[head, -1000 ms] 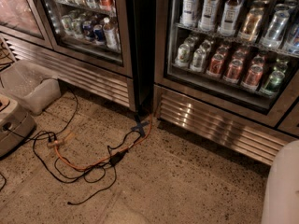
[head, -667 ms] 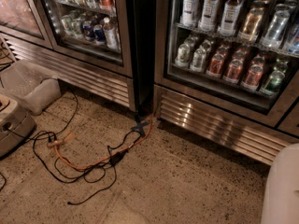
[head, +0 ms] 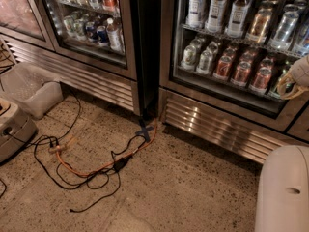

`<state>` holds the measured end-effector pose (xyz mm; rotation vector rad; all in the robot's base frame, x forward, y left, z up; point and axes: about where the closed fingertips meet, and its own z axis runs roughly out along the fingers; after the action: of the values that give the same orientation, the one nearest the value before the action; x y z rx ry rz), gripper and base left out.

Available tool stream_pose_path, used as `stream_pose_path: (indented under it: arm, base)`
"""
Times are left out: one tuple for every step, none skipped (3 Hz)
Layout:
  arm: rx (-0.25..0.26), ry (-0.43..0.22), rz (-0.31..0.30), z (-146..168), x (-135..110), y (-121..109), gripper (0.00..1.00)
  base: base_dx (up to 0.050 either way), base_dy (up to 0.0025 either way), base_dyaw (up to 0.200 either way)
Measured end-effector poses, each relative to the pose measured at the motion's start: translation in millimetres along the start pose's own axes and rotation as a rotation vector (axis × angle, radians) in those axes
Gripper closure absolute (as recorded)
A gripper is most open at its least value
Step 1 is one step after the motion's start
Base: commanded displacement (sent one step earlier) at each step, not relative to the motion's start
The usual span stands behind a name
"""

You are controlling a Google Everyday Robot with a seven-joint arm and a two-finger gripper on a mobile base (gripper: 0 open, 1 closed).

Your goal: Close left fridge door

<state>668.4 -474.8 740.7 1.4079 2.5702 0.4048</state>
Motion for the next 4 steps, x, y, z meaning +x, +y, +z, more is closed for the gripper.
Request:
stream_pose_path:
  arm:
    - [-0.014, -0.009, -0.004, 7.2, -3.2, 5.3, 0.96]
    - [-0.016, -0.011, -0.004, 9.2, -4.1, 6.2, 0.74]
    - [-0.016, -0.011, -0.004, 9.2, -4.1, 6.2, 0.50]
    - [-0.016, -0.011, -0.004, 9.2, -4.1, 6.2, 0.27]
  base:
    - [0.000, 0.00000, 0.000]
    - [0.000, 0.00000, 0.000]
    - [0.000, 0.00000, 0.000]
    - [0.000, 0.00000, 0.000]
